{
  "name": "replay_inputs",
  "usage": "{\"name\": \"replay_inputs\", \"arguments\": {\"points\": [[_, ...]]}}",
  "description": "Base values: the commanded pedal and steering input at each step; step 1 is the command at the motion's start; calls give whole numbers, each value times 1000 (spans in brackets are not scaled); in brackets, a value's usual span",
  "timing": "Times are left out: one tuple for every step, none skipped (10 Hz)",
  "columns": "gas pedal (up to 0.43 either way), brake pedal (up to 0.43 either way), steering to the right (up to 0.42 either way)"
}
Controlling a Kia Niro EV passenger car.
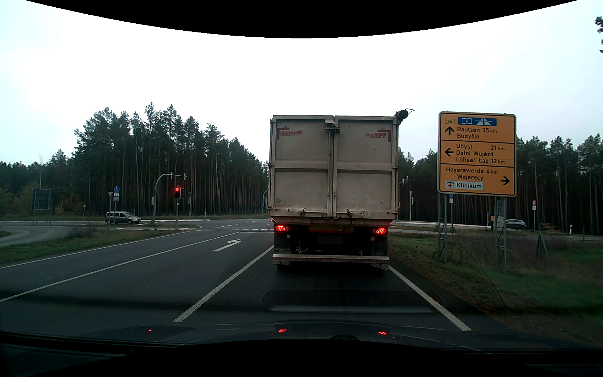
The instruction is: Follow the waypoints while adhering to traffic rules and regulations
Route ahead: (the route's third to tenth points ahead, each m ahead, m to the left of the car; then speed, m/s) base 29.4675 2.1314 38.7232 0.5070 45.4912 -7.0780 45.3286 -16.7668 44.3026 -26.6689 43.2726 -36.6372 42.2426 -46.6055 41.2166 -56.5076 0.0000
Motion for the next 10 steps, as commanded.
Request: {"name": "replay_inputs", "arguments": {"points": [[0, 354, -2], [0, 354, -2], [0, 354, -2], [0, 354, -2], [0, 354, -2], [0, 354, -2], [0, 354, -1], [0, 354, -2], [0, 354, -2], [0, 354, -2]]}}
